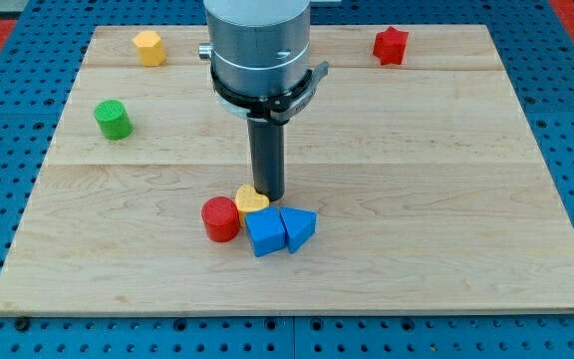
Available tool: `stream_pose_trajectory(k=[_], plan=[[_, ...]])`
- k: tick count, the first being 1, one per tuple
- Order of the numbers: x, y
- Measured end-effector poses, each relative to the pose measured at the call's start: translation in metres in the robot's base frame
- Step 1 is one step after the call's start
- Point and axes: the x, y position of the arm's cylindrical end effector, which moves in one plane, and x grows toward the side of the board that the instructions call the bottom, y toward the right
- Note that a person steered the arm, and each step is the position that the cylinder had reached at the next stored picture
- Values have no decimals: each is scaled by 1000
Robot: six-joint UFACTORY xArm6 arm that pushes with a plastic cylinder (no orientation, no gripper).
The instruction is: Slide the red star along with the green star towards left and down bit
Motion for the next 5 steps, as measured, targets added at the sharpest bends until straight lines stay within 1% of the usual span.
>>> stream_pose_trajectory(k=[1, 2, 3, 4, 5], plan=[[-31, 3], [-52, 82], [-120, 169], [-186, 225], [-232, 241]])
